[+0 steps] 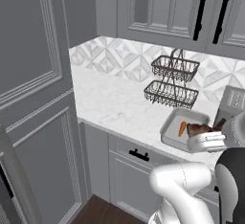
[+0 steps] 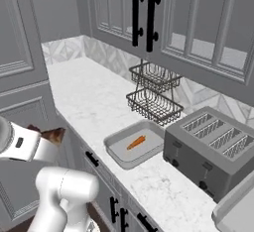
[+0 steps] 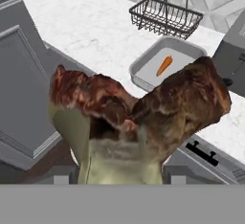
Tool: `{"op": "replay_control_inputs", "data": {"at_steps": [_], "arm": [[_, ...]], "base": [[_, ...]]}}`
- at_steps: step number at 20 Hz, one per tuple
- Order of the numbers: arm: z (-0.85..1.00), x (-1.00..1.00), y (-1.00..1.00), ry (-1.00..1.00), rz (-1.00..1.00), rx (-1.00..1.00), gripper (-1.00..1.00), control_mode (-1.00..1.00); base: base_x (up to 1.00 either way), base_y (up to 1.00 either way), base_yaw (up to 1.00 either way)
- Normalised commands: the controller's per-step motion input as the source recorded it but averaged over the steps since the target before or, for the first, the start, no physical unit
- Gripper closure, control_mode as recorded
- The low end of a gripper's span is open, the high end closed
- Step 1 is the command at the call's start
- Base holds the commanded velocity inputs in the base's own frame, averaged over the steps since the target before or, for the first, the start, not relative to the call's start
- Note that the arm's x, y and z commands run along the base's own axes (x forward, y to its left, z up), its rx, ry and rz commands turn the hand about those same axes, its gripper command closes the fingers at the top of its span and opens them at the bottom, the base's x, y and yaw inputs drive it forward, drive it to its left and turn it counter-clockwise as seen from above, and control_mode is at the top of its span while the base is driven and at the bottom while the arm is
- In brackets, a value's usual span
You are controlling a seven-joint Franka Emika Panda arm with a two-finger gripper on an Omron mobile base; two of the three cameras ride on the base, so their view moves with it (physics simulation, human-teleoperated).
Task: Place one carrot and one steak in each tupperware on the nearby counter, to pack two identical lunches.
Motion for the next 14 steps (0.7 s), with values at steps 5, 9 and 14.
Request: {"op": "replay_control_inputs", "data": {"at_steps": [5, 9, 14], "arm": [[-0.2, 0.28, -0.18, -0.04, -0.09, 0.0, 1.0, -1.0], [-0.48, 0.71, -0.58, -0.02, -0.23, 0.0, 1.0, -1.0], [-0.56, 0.87, -0.47, -0.07, -0.21, 0.0, 1.0, -1.0]], "base": [[0.52, -0.14, -0.12], [0.0, 0.0, 0.0], [0.0, 0.0, 0.0]]}}
